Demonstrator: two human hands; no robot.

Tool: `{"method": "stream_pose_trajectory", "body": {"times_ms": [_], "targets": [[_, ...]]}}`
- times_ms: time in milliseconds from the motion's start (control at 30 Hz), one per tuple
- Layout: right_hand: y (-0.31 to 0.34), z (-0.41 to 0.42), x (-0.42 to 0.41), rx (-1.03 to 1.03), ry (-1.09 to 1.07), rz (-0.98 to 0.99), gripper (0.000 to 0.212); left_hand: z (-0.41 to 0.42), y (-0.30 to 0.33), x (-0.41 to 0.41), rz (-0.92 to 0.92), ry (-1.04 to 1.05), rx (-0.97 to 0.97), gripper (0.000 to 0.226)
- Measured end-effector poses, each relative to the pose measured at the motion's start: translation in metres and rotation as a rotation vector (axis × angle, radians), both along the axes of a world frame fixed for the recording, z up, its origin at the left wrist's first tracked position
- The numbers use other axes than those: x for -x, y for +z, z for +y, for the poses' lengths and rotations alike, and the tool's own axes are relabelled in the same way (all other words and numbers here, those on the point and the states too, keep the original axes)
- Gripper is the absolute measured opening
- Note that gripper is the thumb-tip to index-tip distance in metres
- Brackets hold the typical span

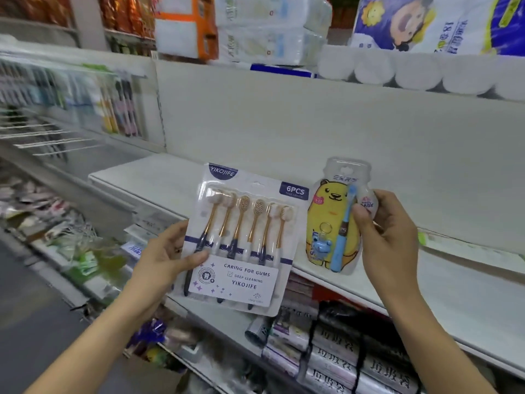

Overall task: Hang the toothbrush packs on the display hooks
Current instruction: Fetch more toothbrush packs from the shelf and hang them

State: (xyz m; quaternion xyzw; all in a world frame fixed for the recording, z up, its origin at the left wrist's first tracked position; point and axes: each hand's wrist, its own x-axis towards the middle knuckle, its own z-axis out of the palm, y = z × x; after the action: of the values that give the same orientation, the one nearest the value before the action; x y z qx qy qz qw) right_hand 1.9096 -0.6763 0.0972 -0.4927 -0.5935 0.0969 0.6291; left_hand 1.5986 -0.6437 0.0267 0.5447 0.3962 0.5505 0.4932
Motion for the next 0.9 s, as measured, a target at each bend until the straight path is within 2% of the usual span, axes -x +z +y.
{"method": "stream_pose_trajectory", "body": {"times_ms": [233,333,367,533,900], "targets": [[-0.011,0.05,0.132,0.064,0.114,-0.042,0.015,0.016,-0.007,0.14,-0.052,0.118,-0.017,0.058],[-0.014,0.07,0.191,0.079,0.151,-0.041,0.015,0.023,-0.005,0.202,-0.059,0.168,-0.01,0.083],[-0.014,0.077,0.211,0.078,0.163,-0.048,0.015,0.025,-0.005,0.222,-0.067,0.189,-0.005,0.084],[-0.019,0.106,0.299,0.096,0.229,-0.073,0.011,0.035,-0.008,0.309,-0.092,0.267,-0.004,0.056],[-0.031,0.16,0.44,0.128,0.39,-0.111,0.01,0.046,-0.025,0.436,-0.15,0.389,0.055,0.07]]}}
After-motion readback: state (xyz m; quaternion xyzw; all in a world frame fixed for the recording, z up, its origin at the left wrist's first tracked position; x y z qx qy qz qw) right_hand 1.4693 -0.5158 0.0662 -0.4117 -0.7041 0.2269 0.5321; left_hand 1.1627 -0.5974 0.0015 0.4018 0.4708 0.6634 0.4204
